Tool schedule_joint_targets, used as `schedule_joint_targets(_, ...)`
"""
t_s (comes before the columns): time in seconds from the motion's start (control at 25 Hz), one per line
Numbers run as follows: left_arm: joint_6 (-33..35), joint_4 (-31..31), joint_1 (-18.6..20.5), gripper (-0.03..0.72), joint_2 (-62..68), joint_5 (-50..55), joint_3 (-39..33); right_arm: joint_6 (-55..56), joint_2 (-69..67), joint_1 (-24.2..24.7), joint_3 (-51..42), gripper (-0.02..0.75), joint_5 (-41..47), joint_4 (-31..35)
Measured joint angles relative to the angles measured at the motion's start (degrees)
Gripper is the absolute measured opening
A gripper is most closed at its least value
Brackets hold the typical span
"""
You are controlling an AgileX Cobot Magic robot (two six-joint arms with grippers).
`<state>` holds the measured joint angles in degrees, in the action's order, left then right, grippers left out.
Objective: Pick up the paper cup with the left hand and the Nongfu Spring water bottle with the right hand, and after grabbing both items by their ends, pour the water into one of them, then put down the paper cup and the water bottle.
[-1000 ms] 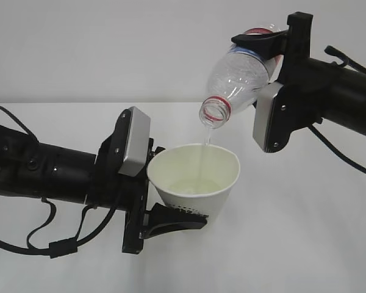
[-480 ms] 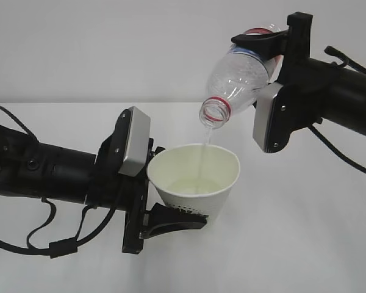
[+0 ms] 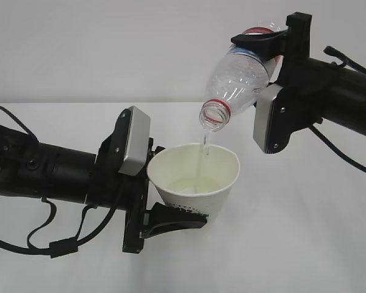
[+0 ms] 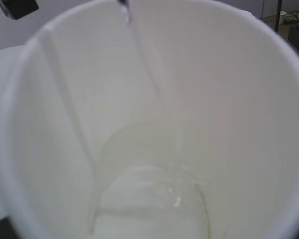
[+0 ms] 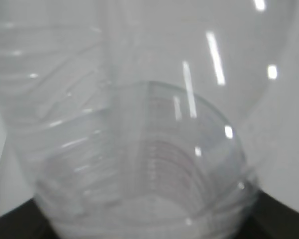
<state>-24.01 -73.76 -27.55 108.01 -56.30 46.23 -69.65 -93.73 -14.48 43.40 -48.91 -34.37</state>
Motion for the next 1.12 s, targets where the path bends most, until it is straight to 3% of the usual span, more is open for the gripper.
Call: schedule_joint_targets(1.12,0.0,0.1,0.0,0.498,0.0,0.5,0.0,-0.2,0.0,0.0,0.0,0.48,0.0,0.4)
